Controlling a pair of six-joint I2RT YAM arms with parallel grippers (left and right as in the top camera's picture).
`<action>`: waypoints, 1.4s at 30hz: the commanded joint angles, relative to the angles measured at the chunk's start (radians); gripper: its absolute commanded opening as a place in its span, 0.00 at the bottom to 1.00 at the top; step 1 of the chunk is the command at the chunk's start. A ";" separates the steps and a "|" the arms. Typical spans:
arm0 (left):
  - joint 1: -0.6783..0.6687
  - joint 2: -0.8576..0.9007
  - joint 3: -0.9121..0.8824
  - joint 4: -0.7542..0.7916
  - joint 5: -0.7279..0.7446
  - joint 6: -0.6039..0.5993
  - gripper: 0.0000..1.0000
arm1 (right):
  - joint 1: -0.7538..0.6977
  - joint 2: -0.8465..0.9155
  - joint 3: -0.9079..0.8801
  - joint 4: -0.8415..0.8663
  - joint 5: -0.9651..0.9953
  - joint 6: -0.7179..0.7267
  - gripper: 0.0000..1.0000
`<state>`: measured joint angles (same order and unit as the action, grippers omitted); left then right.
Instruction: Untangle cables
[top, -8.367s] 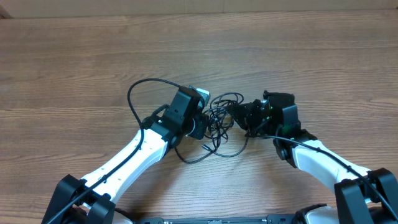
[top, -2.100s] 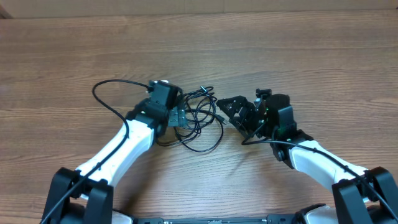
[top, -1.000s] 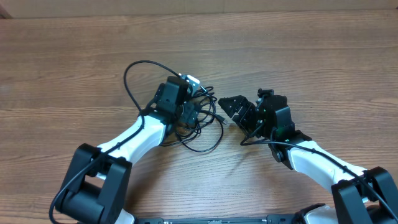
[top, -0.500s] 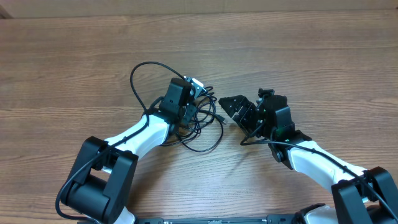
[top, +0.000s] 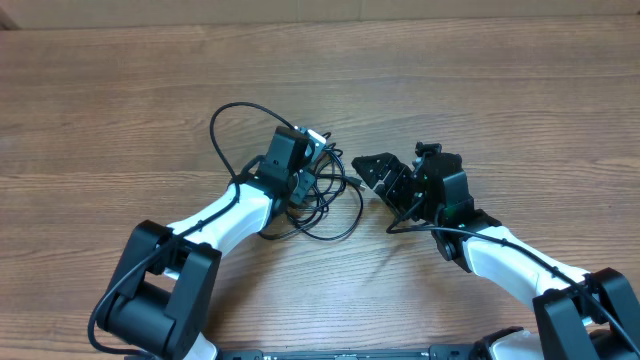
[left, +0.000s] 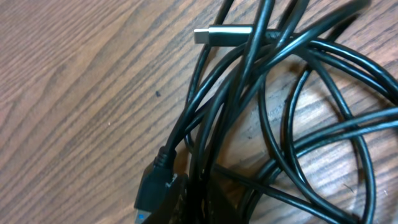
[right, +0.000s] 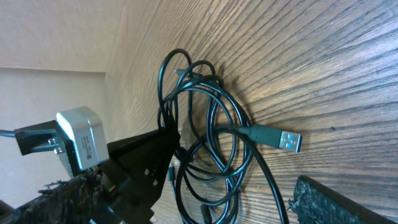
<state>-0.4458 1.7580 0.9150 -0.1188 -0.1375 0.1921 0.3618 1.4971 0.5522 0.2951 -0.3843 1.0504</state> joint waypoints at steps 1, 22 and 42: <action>-0.010 -0.070 0.058 -0.043 0.008 -0.083 0.09 | 0.003 -0.004 0.010 0.005 0.017 -0.008 1.00; -0.010 -0.206 0.090 0.008 0.406 -0.573 0.04 | 0.003 -0.004 0.010 0.017 -0.028 -0.008 1.00; -0.009 -0.206 0.090 0.214 0.652 -1.153 0.13 | 0.003 -0.004 0.010 0.004 -0.027 -0.009 1.00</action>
<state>-0.4458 1.5688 0.9817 0.0795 0.4236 -0.8310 0.3614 1.4971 0.5522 0.2958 -0.4118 1.0492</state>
